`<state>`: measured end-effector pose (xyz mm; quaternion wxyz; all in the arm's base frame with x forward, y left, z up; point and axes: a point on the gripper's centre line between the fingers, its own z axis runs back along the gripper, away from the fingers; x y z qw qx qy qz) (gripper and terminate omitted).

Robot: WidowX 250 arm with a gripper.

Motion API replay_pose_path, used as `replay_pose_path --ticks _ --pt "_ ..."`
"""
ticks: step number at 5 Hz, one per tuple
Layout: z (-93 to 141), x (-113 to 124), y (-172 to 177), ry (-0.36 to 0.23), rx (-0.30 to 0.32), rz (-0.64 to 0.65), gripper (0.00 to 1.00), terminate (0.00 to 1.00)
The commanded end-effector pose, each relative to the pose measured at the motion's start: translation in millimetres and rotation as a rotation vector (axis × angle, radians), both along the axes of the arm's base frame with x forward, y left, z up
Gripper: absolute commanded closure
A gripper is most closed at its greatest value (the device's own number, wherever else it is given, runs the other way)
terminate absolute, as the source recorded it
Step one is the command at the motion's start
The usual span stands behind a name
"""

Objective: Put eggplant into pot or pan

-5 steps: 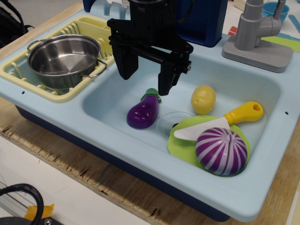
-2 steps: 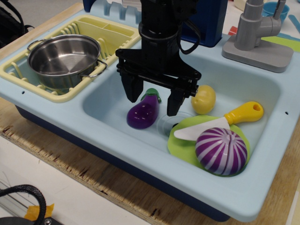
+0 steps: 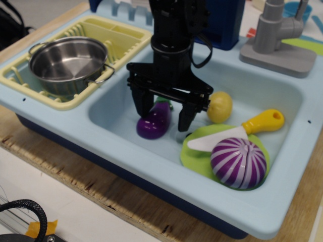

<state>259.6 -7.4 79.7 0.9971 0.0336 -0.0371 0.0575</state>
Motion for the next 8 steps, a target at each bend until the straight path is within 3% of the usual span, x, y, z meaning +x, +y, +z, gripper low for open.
replay_pose_path --ticks 1,4,5,7,8 --pt "2 5 8 -0.027 -0.008 0.014 0.00 0.00" --pt "-22 0 13 -0.015 -0.072 0.015 0.00 0.00" --pt "-28 2 14 -0.013 -0.078 0.018 1.00 0.00" --pt "-10 2 4 -0.058 -0.060 0.007 1.00 0.00" --pt "12 2 0 -0.094 -0.021 0.017 1.00 0.00"
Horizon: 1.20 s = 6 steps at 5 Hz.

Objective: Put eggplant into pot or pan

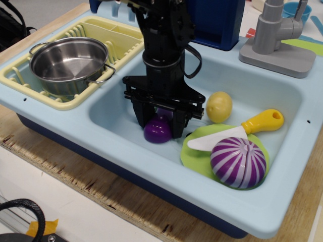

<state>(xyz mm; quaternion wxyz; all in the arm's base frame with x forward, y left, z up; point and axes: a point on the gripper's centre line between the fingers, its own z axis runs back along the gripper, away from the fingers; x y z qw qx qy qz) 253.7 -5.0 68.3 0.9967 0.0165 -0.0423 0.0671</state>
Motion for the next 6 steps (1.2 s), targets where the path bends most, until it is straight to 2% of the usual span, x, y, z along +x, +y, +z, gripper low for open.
replay_pose_path --ticks 1,2,3,4,5,6 --pt "45 11 3 -0.118 0.052 0.009 1.00 0.00" --pt "67 11 14 -0.176 0.078 0.043 1.00 0.00" --pt "87 13 31 -0.193 0.096 0.096 1.00 0.00" --pt "109 13 54 -0.240 0.134 0.134 1.00 0.00" --pt "119 17 83 -0.254 0.150 0.165 1.00 0.00" --pt "118 6 110 -0.276 0.149 0.219 1.00 0.00"
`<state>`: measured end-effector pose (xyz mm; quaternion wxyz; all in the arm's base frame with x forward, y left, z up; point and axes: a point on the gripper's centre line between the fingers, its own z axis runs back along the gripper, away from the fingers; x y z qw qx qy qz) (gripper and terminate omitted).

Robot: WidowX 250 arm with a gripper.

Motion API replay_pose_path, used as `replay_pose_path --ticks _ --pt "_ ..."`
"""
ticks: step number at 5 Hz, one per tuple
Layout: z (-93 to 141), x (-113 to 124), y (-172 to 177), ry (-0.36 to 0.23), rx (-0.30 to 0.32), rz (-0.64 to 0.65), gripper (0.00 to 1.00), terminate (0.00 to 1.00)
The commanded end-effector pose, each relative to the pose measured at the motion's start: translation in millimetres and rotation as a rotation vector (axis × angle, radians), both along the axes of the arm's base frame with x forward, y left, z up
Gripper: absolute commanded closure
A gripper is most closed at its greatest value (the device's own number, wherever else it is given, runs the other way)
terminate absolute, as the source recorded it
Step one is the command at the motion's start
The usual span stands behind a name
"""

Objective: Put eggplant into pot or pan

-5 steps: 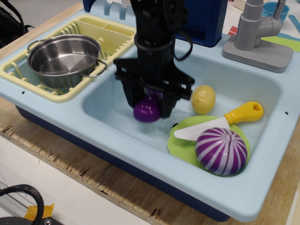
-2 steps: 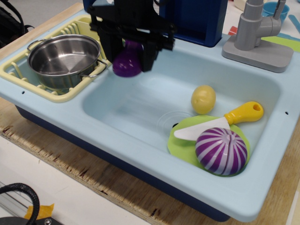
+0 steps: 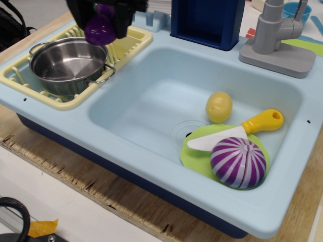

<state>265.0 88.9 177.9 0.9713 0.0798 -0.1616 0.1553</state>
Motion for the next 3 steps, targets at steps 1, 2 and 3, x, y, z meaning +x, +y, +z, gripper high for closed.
replay_pose_path --ticks 1,2,3 --pt "3 -14 30 -0.025 -0.002 0.069 1.00 0.00" --pt "-3 -15 39 -0.006 -0.010 0.074 0.00 0.00" --pt "-11 -21 41 0.018 -0.034 0.077 0.00 1.00"
